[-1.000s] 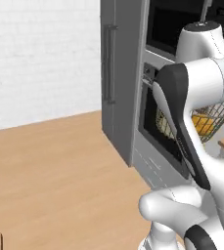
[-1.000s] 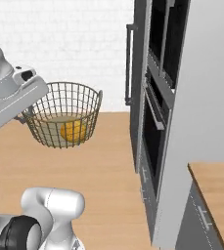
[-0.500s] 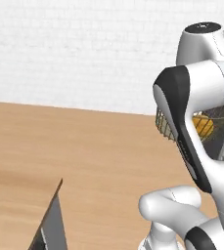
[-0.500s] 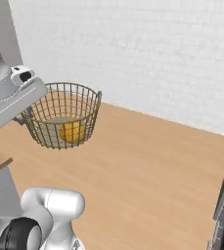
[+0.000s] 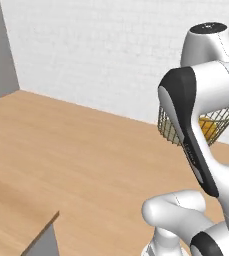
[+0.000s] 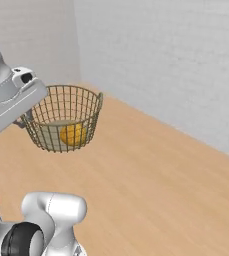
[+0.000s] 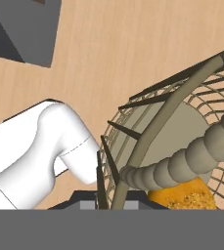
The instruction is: Open the cabinet, pick up the bread from the cabinet and place it in the basket. Then move the basket to the dining counter.
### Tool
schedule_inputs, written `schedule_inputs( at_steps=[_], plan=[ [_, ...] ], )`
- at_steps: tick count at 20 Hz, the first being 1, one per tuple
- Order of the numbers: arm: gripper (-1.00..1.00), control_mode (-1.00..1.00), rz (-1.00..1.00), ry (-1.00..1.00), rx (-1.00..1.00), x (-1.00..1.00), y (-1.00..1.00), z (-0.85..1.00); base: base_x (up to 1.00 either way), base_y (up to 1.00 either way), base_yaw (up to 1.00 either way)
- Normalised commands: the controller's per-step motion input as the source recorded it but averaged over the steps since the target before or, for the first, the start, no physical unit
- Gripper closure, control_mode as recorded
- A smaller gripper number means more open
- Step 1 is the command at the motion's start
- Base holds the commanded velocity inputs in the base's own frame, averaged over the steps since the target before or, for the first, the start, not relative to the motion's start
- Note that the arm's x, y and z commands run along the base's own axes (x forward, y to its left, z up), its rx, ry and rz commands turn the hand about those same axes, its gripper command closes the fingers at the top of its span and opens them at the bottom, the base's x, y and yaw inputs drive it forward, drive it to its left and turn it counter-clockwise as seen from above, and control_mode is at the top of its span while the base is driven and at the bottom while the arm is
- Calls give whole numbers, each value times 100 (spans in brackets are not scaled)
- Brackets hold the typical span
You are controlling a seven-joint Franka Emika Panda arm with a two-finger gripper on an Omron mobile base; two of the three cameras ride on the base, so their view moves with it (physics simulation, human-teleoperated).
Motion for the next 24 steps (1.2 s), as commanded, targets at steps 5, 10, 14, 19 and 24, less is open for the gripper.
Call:
schedule_inputs(
  at_steps=[5,10,14,19,24],
  plan=[
    [100,100,0,0,0,0,0,0,100,-17,56],
    [100,100,0,0,0,0,0,0,100,-3,63],
    [100,100,0,0,0,0,0,0,92,0,70],
    [100,100,0,0,0,0,0,0,77,-2,68],
    [100,100,0,0,0,0,0,0,74,-25,59]
  ],
)
